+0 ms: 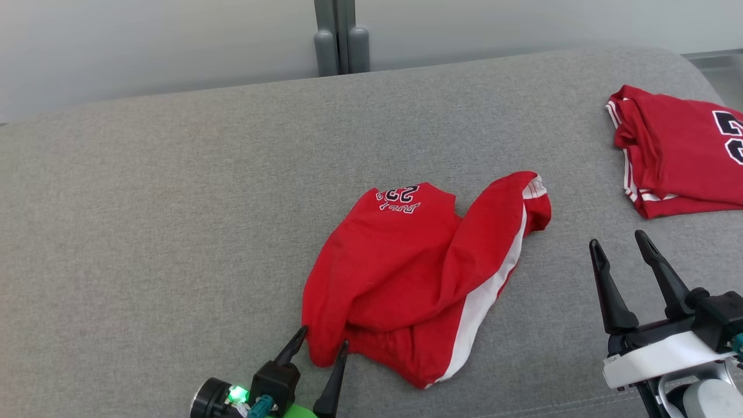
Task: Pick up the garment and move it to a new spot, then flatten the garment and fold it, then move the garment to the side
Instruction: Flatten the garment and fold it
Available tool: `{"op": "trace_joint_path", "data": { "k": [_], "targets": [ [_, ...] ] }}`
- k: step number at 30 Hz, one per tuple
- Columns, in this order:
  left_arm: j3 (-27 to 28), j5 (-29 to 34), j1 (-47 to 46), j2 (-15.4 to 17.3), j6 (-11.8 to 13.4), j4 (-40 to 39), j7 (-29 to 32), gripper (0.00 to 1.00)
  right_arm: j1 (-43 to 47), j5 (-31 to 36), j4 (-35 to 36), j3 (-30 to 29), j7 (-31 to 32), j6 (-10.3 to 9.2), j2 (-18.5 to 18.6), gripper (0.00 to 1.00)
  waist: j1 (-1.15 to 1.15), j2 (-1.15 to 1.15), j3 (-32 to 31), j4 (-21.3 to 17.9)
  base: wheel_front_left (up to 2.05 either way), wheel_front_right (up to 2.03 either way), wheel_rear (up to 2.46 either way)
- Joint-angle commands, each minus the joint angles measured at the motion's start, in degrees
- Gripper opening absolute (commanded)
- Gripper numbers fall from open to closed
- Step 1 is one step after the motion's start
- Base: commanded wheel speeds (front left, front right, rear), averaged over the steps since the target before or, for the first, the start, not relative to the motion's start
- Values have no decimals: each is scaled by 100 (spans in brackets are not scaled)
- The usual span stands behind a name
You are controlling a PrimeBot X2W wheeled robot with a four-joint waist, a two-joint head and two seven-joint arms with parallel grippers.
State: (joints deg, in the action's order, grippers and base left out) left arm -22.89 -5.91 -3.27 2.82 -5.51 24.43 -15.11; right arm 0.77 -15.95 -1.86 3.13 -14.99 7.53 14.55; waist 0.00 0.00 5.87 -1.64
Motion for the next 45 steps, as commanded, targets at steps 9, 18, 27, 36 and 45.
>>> {"op": "trace_joint_path", "data": {
  "k": [9, 18, 27, 36, 45],
  "targets": [
    [-83, -210, -626, 18, 175, 897, -1, 0, -173, 3, -42, 6, -14, -10, 3, 100, 0, 0, 242, -273, 0, 0, 0],
    [320, -190, -1528, 302, 267, 892, -1, 0, -293, -15, -130, -100, -20, -10, -17, 100, 0, 0, 366, -419, 0, 0, 0],
    [742, -233, -2322, 822, 268, 1282, -1, 0, -385, -24, -295, -163, -22, -10, -49, 100, 0, 0, 478, -608, 0, 0, 0],
    [927, -270, -2466, 786, 315, 1382, 0, 100, -388, -21, -442, -156, -24, -10, -64, 100, 0, 0, 378, -551, 0, 0, 0],
    [1266, -323, -1478, 530, 437, 341, 0, 100, -178, 52, -451, -168, -23, -10, -150, 100, 0, 0, -6, -261, 0, 0, 0]
  ]
}}
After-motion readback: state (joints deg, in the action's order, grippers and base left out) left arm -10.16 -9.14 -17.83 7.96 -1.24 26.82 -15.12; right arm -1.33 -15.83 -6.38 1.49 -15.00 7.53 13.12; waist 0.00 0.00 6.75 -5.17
